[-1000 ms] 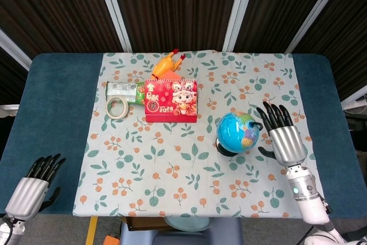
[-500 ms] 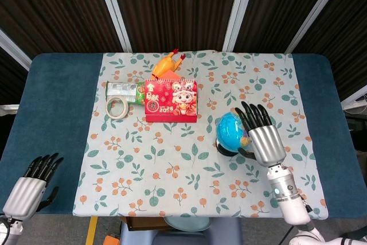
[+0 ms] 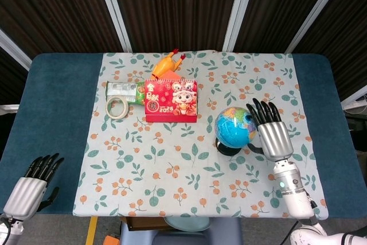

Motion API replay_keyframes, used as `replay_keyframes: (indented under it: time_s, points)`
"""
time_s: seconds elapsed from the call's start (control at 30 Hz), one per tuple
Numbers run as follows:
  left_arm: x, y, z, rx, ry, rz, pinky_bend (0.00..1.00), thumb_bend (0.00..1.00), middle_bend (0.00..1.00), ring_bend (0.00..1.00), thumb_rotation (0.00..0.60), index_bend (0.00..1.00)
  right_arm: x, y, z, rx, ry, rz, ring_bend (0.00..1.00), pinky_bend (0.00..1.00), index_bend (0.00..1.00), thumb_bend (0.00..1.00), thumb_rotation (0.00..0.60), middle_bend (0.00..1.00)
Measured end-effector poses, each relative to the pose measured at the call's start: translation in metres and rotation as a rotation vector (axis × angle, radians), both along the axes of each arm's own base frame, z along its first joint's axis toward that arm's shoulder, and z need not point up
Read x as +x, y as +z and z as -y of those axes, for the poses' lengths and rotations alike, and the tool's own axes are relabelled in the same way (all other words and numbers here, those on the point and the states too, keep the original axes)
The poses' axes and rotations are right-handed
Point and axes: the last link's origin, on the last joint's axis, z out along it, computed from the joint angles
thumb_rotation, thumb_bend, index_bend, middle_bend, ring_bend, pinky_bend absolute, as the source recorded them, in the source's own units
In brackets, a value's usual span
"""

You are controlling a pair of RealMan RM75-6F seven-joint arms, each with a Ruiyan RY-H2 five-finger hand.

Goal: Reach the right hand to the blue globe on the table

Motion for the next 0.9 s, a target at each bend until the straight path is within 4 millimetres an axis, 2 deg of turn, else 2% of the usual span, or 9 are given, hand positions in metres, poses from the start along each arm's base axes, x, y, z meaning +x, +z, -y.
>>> replay_keyframes:
  time_s: [0.33,0.67,0.8,0.9]
  points:
    - [-0.001,0.000,-0.001,0.002,0.006,-0.002,0.08,0.47,0.00,0.00,0.600,0.00,-0.019,0.001,0.014,-0.013,-0.058,-0.041,0.00,0.00,0.00,0.15,0.600,0.00]
    - [-0.003,-0.002,-0.003,0.002,0.019,-0.012,0.08,0.47,0.00,0.00,0.600,0.00,-0.040,-0.002,0.036,-0.033,-0.133,-0.087,0.00,0.00,0.00,0.15,0.600,0.00]
    - [-0.003,-0.003,-0.003,0.002,0.021,-0.015,0.08,0.47,0.00,0.00,0.600,0.00,-0.047,-0.001,0.035,-0.036,-0.132,-0.105,0.00,0.00,0.00,0.15,0.600,0.00]
    - [-0.003,-0.002,-0.002,0.004,0.017,-0.012,0.08,0.47,0.00,0.00,0.600,0.00,-0.050,0.007,0.026,-0.047,-0.108,-0.109,0.00,0.00,0.00,0.15,0.600,0.00]
